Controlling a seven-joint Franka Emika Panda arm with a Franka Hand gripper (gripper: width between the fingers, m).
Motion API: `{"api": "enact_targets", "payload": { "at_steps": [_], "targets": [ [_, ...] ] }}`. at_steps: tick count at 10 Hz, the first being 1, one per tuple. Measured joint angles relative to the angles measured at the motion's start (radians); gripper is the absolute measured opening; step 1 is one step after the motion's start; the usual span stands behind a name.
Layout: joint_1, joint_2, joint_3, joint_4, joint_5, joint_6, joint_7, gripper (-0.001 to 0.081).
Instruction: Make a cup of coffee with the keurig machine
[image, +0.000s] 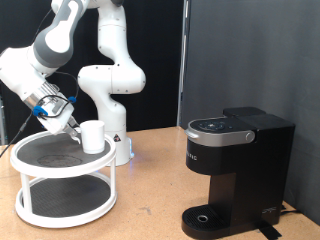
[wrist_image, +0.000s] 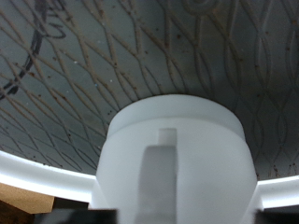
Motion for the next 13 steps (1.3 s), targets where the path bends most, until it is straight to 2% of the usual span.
{"api": "enact_targets", "payload": {
  "at_steps": [1, 2, 3, 4, 6, 10, 12, 13],
  "targets": [
    [0.000, 0.000, 0.000, -0.002, 0.000, 0.005, 0.000, 0.0165],
    [0.000, 0.000, 0.000, -0.004, 0.000, 0.011, 0.000, 0.0165],
    [0.000, 0.000, 0.000, -0.004, 0.000, 0.012, 0.000, 0.0033],
    [0.000, 0.000, 0.000, -0.002, -0.001, 0.005, 0.001, 0.0010],
    [-0.004, -0.011, 0.000, 0.025, 0.001, -0.076, 0.004, 0.0004],
    [-0.021, -0.062, -0.018, 0.124, -0.008, -0.310, 0.014, 0.0002],
    [-0.021, -0.061, -0.009, 0.106, -0.005, -0.282, 0.038, 0.0002],
    [-0.020, -0.063, 0.017, 0.080, 0.035, -0.234, 0.085, 0.0002]
  ]
}}
